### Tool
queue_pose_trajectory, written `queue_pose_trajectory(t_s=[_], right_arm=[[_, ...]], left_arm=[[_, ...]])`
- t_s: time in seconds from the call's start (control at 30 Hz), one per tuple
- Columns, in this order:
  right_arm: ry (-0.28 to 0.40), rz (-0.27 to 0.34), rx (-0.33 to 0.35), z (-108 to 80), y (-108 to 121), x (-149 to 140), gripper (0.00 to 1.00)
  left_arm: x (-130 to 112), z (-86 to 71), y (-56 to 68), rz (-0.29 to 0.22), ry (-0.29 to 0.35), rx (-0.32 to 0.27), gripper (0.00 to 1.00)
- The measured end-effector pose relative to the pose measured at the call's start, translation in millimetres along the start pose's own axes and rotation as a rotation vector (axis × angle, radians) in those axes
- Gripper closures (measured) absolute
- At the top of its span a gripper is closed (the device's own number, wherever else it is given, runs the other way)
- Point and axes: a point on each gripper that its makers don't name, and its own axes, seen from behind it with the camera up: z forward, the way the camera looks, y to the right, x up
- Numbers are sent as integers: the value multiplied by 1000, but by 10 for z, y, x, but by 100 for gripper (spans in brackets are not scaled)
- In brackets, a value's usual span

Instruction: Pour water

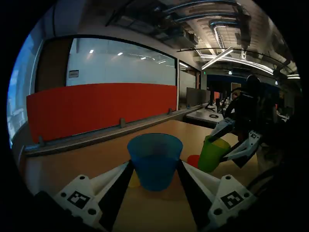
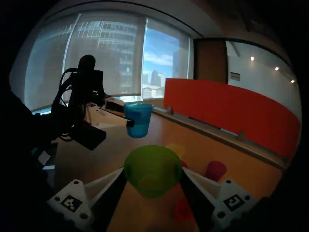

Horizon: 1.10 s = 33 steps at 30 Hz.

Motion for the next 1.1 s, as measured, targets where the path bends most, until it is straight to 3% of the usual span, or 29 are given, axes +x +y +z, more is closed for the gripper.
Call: queue_pose_trajectory(t_s=[0.4, 1.1], right_arm=[[26, 7, 4, 16, -19, 62, 9], [76, 2, 5, 32, -11, 189, 8]], left_arm=[[32, -2, 36, -3, 10, -13, 21], [46, 2, -57, -9, 10, -1, 21]])
